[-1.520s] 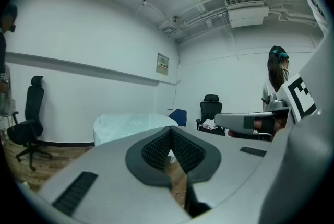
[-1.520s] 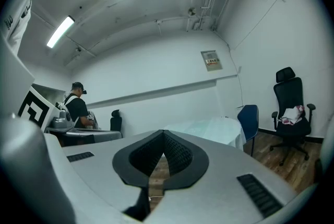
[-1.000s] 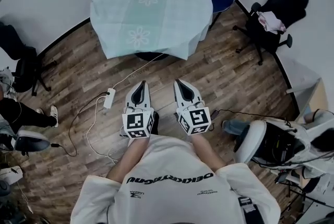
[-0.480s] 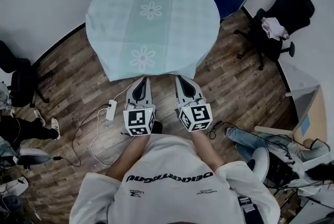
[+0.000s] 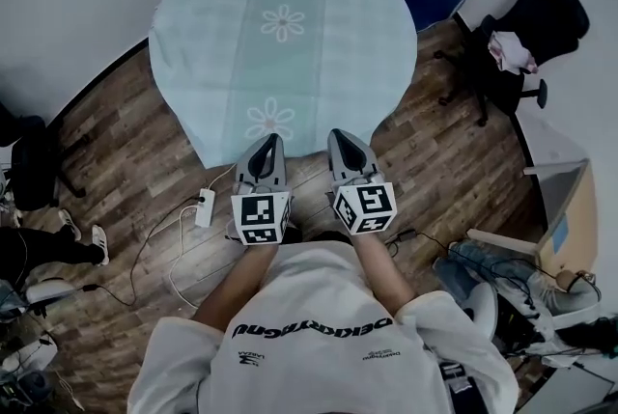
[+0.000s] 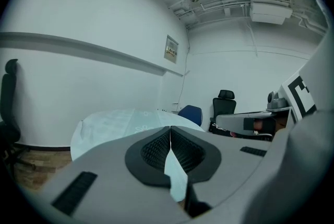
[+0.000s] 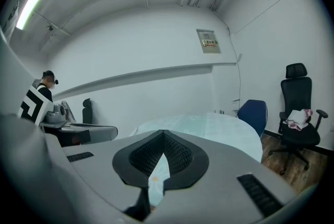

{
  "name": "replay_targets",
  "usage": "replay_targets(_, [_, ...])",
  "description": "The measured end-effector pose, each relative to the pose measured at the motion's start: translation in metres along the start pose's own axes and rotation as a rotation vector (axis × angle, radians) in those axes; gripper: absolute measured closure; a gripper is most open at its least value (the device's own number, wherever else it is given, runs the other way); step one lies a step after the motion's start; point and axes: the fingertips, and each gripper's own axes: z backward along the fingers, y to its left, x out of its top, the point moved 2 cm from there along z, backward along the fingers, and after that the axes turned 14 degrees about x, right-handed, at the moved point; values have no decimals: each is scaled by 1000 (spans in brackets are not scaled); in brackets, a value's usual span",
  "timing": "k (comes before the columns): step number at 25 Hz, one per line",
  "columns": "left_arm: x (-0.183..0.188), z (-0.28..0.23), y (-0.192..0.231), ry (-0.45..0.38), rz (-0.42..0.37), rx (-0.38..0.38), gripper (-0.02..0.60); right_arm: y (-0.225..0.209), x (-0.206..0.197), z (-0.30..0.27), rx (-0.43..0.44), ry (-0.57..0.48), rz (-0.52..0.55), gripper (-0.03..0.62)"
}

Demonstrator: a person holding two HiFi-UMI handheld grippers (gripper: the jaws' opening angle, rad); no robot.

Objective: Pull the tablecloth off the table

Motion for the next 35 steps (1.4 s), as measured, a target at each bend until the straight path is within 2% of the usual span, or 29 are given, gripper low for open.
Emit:
replay_targets(10, [-10,-60,23,69,0,51,565,-49,-9,-44,-42,58,-55,566])
replay_targets(20, [-11,-158,40,118,-15,106,565,-128,-17,-117,-64,93,-99,566])
replay_targets(30, [-32,-240,79,181,-6,153,563,-168,-53,-190,-83,195,-140,566])
replay_targets(33, [-42,-259,85,201,-7,158,544,-181,-64,-207,-86,219,-148,563])
replay_targets(35, [-51,-272,89,225,5,160,521,-190,-72,-219,-87,237,-163,533])
